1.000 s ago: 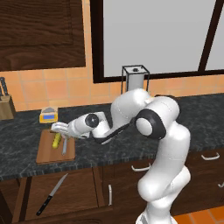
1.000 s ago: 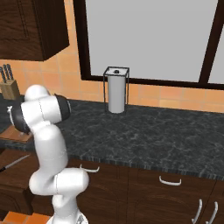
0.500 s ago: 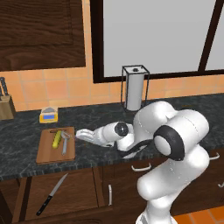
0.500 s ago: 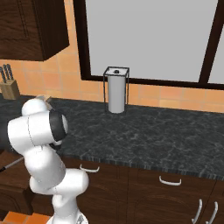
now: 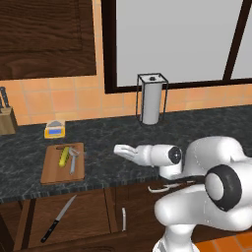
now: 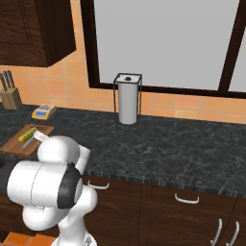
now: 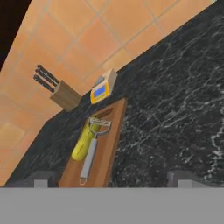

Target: Place the appropriate cutting tool for cutting the cucumber skin on the cutting board.

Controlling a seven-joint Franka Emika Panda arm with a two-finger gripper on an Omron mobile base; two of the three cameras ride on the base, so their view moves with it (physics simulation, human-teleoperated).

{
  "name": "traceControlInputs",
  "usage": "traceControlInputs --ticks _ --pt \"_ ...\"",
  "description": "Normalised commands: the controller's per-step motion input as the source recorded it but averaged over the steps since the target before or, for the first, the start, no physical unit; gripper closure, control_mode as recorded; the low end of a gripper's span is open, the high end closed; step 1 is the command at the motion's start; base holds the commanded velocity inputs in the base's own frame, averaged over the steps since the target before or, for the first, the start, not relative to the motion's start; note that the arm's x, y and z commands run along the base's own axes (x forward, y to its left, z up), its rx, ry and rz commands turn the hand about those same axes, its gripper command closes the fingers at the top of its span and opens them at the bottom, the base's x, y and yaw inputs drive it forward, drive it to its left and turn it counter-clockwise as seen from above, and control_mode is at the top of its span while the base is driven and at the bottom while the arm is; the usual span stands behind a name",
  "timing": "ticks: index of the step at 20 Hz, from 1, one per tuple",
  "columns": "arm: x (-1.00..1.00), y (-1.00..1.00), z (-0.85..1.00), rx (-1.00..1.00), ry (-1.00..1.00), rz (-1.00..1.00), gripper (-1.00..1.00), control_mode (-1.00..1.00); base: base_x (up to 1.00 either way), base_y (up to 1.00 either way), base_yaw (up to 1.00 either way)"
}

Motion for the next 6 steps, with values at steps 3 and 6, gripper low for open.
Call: traceControlInputs --ticks 3,6 --pt "-0.35 -0.85 1.0 0.0 0.0 0.0 -1.0 -1.0 0.0 0.0 0.0" --pt "-0.4 -0.88 1.0 0.0 0.0 0.0 -1.0 -1.0 0.0 0.0 0.0"
